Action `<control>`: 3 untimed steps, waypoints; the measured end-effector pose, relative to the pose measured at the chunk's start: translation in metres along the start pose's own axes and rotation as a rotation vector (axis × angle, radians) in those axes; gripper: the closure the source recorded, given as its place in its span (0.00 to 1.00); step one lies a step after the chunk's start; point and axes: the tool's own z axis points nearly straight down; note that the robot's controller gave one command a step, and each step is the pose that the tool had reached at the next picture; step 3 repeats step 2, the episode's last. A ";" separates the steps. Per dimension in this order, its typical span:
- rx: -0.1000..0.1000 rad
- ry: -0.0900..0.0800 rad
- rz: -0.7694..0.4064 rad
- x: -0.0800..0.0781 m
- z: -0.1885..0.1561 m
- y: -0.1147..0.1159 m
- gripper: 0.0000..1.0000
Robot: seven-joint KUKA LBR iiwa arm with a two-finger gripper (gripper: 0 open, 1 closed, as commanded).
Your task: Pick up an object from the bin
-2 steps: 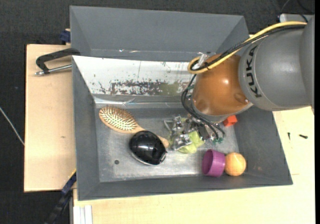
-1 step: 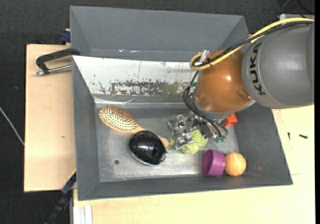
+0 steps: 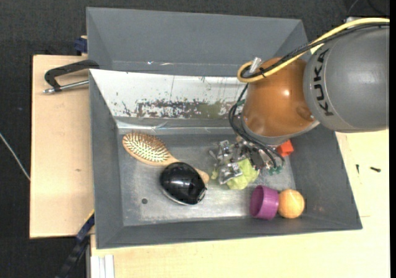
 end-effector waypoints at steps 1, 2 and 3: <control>-0.001 0.004 0.000 0.000 -0.018 0.000 1.00; 0.000 0.001 0.000 0.000 -0.039 0.000 1.00; 0.000 0.001 0.000 0.000 -0.039 0.000 1.00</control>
Offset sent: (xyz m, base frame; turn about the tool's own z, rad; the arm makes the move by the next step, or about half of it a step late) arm 0.0000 0.0000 0.0294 0.0000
